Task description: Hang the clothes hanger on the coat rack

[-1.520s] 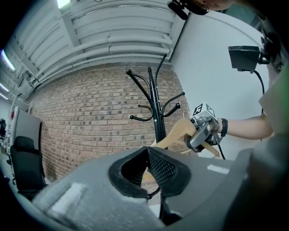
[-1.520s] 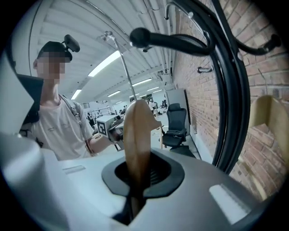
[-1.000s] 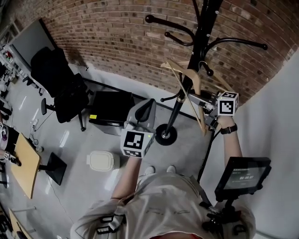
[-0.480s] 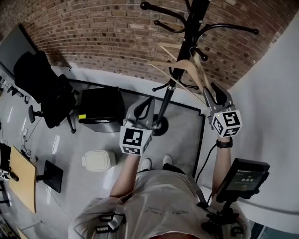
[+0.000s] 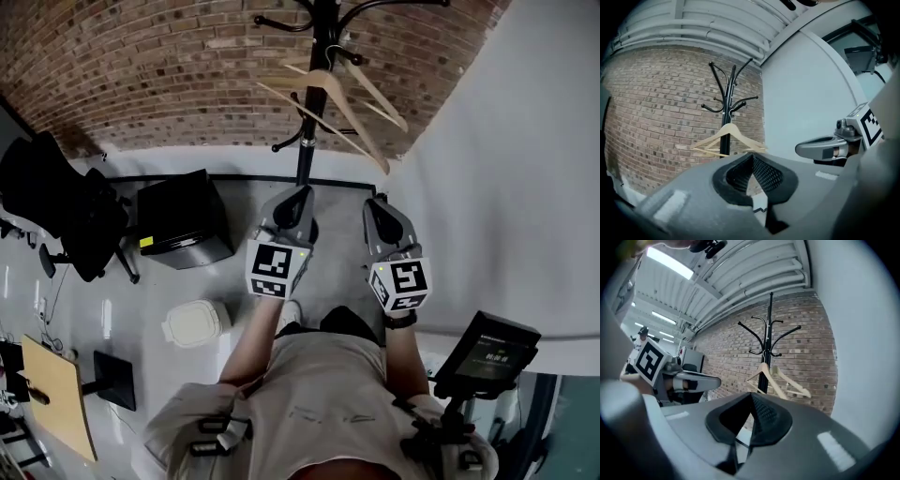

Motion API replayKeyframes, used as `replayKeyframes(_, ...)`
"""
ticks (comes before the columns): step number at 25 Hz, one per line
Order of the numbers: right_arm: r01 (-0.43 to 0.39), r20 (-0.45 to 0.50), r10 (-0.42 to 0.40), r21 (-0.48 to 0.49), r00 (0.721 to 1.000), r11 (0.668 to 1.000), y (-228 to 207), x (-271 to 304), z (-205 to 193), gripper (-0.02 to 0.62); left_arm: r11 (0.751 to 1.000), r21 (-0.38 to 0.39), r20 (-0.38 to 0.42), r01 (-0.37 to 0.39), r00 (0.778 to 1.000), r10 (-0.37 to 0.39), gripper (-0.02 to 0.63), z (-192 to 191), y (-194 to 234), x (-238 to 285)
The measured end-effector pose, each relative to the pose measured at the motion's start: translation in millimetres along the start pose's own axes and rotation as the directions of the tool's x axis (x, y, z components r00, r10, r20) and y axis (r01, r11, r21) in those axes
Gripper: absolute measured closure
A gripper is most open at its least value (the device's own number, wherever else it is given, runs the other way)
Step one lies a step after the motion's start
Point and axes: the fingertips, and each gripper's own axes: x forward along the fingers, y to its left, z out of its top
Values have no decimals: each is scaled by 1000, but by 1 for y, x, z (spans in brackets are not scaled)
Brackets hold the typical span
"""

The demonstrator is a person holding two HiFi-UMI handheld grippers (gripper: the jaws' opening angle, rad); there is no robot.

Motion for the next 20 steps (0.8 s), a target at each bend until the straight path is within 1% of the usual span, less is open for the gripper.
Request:
replayKeyframes(2, -13, 29, 11, 42, 1000, 999, 6, -16, 5, 591, 1000, 28, 27, 11, 1000, -12, 606, 14, -18, -9)
replayKeyframes(4, -16, 67, 13, 48, 998, 999, 10, -34, 13, 591, 998, 56, 58, 7, 998, -10, 606, 27, -36, -24)
replayKeyframes(8, -10, 101, 1, 88, 995, 996, 25, -101, 14, 591, 996, 87, 60, -19, 998, 14, 606, 33, -82, -68)
replayKeyframes(10, -31, 87, 20, 135, 996, 990, 36, -141, 8, 591, 996, 82, 40, -29, 999, 26, 606, 28, -114, -89)
replayKeyframes(12, -34, 51, 25, 187, 998, 982, 47, -191, -10, 591, 997, 74, 11, -25, 1000, 24, 606, 11, -159, -118)
replayKeyframes(15, 14, -44, -2, 260, 999, 966, 62, -259, -63, 591, 999, 48, -60, -8, 998, 10, 606, -29, -224, -170)
replayKeyframes(17, 18, -91, 10, 303, 996, 953, 74, -291, -91, 591, 1000, 23, -130, -1, 991, 4, 606, -53, -252, -202)
replayKeyframes(18, 4, -86, 23, 306, 996, 952, 81, -304, -92, 591, 1000, 19, -150, -2, 989, 5, 605, -57, -262, -216)
replayKeyframes(19, -12, -65, 33, 290, 997, 957, 87, -315, -85, 591, 1000, 23, -151, -5, 988, 8, 606, -53, -268, -227)
replayKeyframes(20, -26, -39, 37, 258, 999, 966, 92, -323, -73, 591, 999, 35, -137, -8, 991, 13, 606, -43, -272, -235)
